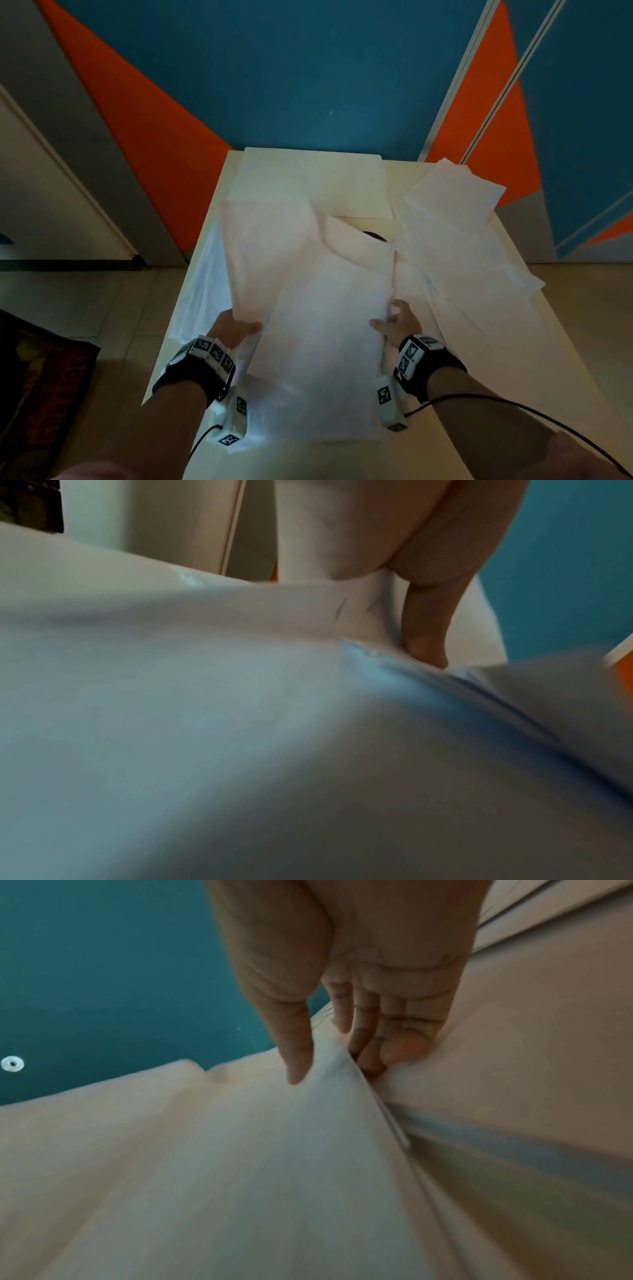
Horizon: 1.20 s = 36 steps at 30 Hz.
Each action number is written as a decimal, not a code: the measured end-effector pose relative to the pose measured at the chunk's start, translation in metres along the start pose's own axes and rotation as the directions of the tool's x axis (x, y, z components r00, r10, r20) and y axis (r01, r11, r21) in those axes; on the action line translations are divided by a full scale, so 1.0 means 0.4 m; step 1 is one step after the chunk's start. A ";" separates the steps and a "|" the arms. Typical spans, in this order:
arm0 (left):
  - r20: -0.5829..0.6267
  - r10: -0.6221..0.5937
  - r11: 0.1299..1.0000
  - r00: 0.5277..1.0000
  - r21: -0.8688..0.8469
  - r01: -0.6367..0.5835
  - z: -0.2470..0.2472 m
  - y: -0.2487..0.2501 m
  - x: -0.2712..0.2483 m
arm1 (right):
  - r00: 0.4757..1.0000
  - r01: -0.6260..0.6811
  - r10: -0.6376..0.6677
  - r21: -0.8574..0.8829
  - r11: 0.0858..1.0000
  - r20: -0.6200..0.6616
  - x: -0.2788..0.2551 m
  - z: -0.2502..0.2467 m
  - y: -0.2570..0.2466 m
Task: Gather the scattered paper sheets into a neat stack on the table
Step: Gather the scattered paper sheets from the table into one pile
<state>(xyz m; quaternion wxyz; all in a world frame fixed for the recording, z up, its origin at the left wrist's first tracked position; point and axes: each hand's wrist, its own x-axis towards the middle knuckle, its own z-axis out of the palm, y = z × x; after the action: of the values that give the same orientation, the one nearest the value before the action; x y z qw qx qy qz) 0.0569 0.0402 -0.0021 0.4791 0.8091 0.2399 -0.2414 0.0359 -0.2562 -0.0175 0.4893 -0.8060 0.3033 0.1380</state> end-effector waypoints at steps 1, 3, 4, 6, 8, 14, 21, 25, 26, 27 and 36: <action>-0.006 -0.001 0.999 1.000 -0.034 0.001 -0.007 -0.003 0.004 | 0.999 0.000 0.000 0.008 1.000 -0.042 0.001 -0.007 -0.003; -0.018 0.002 0.995 1.000 -0.096 -0.003 -0.024 -0.005 0.009 | 0.996 0.022 -0.019 0.030 0.999 -0.089 0.001 -0.018 -0.007; -0.018 0.007 0.992 1.000 -0.126 -0.010 -0.032 -0.004 0.010 | 0.996 0.033 -0.029 0.045 0.998 -0.088 0.005 -0.021 -0.007; -0.001 0.022 0.980 1.000 -0.197 -0.022 -0.049 -0.004 0.012 | 0.999 0.045 -0.045 0.126 0.991 -0.006 0.000 -0.020 -0.013; 0.045 0.042 0.963 0.998 -0.270 -0.028 -0.059 0.006 0.001 | 0.989 0.027 -0.075 0.347 0.937 0.125 -0.010 -0.006 -0.021; 0.132 0.169 0.885 0.977 -0.457 -0.091 -0.062 0.041 -0.033 | 0.951 0.023 -0.208 0.617 0.786 0.228 -0.016 0.005 -0.077; 0.204 0.257 0.900 0.945 -0.407 -0.157 -0.051 0.084 -0.045 | 0.913 0.031 -0.263 0.589 0.808 0.313 -0.023 -0.013 -0.114; 0.292 0.275 0.887 0.916 -0.444 -0.125 -0.063 0.092 -0.050 | 0.876 -0.063 -0.234 0.581 0.811 0.421 -0.035 -0.063 -0.092; 0.310 0.279 0.885 0.909 -0.451 -0.118 -0.066 0.092 -0.048 | 0.858 -0.087 -0.237 0.583 0.808 0.456 -0.040 -0.075 -0.087; 0.309 0.287 0.881 0.907 -0.456 -0.124 -0.066 0.089 -0.044 | 0.845 -0.100 -0.243 0.588 0.803 0.476 -0.041 -0.081 -0.084; 0.394 0.296 0.917 0.870 -0.373 -0.143 -0.049 0.126 -0.054 | 0.912 -0.015 -0.274 0.693 0.721 0.305 -0.067 -0.080 -0.122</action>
<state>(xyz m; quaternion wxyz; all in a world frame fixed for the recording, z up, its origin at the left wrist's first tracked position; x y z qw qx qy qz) 0.0746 0.0329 0.0528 0.6746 0.6626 0.0670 -0.3184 0.0431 -0.2580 0.0463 0.8085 -0.5458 0.1714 0.1379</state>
